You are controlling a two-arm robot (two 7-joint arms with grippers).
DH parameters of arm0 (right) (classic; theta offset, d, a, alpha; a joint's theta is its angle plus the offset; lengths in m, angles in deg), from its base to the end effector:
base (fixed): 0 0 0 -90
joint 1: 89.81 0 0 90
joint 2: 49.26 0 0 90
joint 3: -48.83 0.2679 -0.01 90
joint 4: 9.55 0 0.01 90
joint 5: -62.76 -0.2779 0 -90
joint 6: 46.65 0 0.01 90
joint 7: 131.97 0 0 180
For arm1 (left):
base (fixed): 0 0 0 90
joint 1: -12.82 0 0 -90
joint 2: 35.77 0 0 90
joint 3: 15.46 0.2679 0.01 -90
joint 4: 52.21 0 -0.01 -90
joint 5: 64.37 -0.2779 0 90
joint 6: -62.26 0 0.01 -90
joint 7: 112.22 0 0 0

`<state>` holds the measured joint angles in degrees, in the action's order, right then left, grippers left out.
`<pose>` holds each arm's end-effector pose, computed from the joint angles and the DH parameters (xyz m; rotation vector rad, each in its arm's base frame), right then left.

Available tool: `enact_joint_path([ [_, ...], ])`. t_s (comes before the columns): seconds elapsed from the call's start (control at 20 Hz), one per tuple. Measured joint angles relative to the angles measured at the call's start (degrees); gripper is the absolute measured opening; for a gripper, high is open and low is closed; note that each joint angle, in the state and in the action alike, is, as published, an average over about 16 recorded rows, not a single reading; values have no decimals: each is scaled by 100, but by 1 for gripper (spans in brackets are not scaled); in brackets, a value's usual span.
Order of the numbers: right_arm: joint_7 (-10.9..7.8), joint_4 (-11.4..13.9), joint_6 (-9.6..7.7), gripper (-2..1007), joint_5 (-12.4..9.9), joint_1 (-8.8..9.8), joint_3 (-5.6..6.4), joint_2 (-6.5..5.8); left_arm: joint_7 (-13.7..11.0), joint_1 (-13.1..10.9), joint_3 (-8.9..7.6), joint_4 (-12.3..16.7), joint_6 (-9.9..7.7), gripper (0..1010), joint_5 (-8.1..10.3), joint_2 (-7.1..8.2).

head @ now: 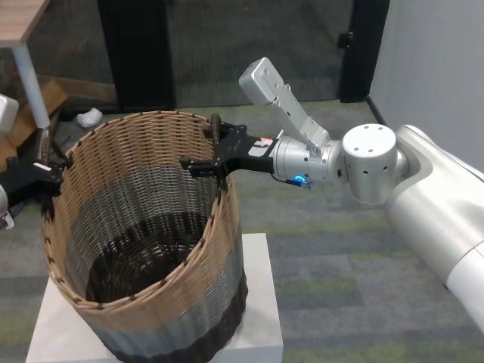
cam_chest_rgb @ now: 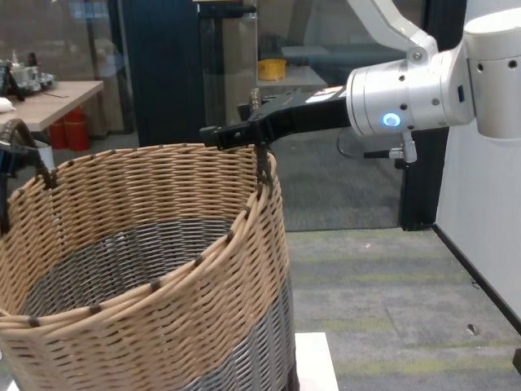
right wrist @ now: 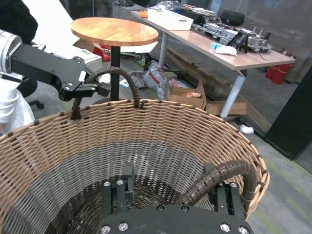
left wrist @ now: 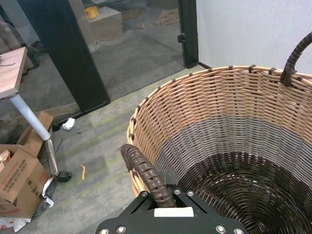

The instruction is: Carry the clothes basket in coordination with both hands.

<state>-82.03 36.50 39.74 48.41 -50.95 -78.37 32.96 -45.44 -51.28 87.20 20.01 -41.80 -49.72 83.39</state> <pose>0.4850 0.0615 -0.1762 -0.3130 -0.1141 -0.5292 0.3991 0.1249 -0.1965 0.3581 -0.0271 1.1679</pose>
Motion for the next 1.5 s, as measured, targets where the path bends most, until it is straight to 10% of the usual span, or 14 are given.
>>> enact_joint_path([
  [0.6,0,6,-2,997,0,4,-1,-3,0,-3,-2,1,5,124,3,0],
  [1.5,0,10,-2,1005,1,5,-1,-4,1,-4,-3,2,7,789,2,0],
])
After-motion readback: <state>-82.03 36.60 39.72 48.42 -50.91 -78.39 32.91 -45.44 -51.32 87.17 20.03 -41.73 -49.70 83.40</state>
